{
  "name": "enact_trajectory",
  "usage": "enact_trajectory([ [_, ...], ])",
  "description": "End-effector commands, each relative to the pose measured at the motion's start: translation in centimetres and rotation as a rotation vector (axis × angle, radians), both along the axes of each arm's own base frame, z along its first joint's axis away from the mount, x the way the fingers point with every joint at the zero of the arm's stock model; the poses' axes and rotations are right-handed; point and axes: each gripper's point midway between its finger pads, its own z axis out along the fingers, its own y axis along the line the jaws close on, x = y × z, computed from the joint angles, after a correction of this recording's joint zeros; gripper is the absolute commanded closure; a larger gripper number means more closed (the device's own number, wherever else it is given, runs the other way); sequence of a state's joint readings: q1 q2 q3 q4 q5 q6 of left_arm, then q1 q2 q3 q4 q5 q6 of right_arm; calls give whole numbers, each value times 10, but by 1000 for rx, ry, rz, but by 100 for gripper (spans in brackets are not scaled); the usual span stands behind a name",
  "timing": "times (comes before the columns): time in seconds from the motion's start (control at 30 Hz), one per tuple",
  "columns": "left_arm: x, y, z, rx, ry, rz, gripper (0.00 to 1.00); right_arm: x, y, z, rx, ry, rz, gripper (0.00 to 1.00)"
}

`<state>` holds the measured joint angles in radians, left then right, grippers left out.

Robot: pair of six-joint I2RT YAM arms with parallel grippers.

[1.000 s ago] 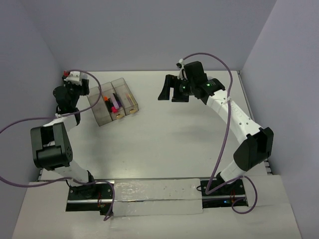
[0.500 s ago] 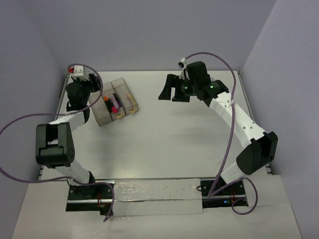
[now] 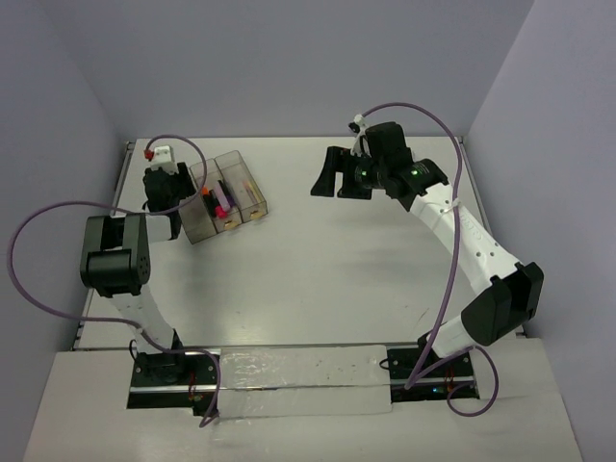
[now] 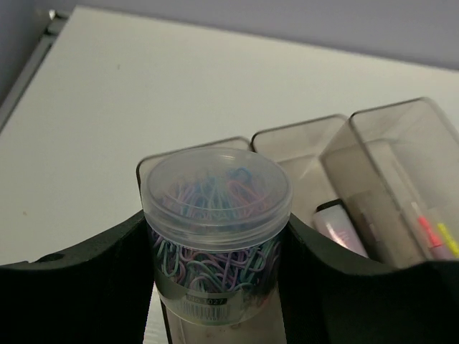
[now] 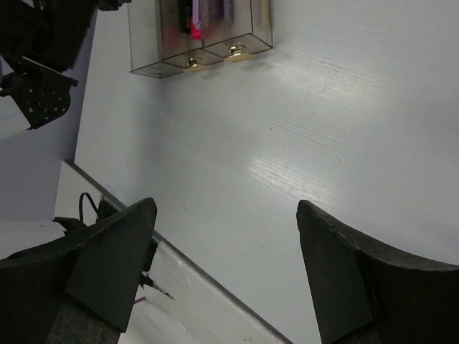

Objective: Sort the stationery into containers
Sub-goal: Place the stationery in the storage box.

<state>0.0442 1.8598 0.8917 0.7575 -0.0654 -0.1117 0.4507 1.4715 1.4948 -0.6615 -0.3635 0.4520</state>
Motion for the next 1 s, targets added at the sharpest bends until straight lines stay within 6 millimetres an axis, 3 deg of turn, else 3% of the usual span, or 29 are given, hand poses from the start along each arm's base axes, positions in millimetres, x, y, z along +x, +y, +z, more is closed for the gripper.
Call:
enact_trajectory([
  [0.0,25,14,21,13,-47,57,100,-2,-8,16,0,-57,-6,13],
  [0.4,44,17,2,-10,54,83,100,1,-14,12,-5,-52,-24,13],
  [0.73,46,17,-2,-5,68,80,100,2,-21,16,-7,-65,-36,13],
  [0.97,45,14,-2,0,67,67,85,2,-25,16,-14,-71,-41,13],
])
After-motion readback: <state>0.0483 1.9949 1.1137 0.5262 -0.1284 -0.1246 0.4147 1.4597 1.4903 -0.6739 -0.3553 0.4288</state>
